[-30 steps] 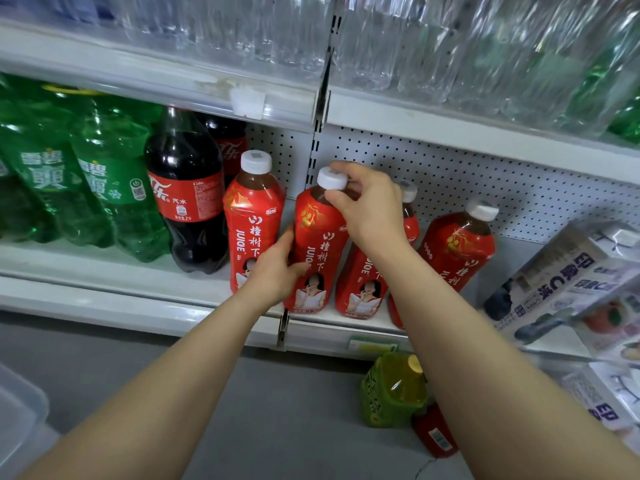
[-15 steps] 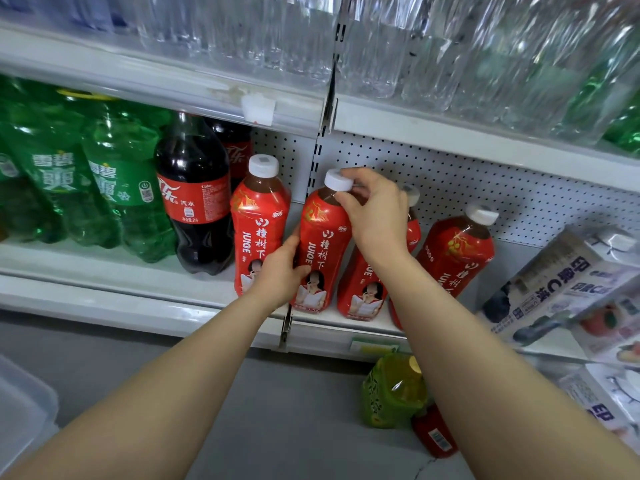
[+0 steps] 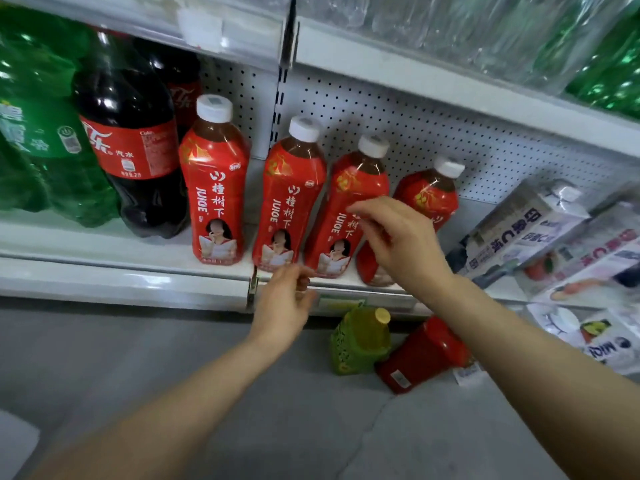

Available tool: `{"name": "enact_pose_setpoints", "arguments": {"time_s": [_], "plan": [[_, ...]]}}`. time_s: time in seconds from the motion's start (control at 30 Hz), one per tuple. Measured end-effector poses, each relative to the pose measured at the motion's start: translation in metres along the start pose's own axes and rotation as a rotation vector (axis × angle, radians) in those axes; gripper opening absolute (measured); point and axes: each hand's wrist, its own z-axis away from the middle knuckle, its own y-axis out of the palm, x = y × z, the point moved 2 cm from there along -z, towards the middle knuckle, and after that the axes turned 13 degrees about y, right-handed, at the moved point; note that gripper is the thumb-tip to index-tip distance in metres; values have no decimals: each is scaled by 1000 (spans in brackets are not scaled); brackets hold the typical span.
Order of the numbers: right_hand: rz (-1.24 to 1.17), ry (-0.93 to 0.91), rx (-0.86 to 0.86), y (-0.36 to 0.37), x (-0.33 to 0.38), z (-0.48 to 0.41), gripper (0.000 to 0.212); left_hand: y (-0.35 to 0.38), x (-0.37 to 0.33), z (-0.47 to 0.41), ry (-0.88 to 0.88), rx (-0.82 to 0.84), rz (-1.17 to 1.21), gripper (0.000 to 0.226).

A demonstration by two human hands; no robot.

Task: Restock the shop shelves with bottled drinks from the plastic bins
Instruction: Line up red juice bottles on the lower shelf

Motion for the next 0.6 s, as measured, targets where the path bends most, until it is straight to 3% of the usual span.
{"name": "enact_pose_setpoints", "arguments": {"time_s": [0.13, 0.27, 0.5, 0.6], "plan": [[66, 4, 79, -8, -26, 17, 18, 21, -29, -14, 127, 142, -3, 33], [12, 187, 57, -25, -44, 32, 20, 48, -58, -30, 221, 217, -21, 34], [47, 549, 314, -82, -100, 83, 44, 104, -91, -26, 293, 414, -48, 48], [6, 704, 437, -98, -130, 112, 47, 127, -103, -25, 294, 540, -126, 67]]}}
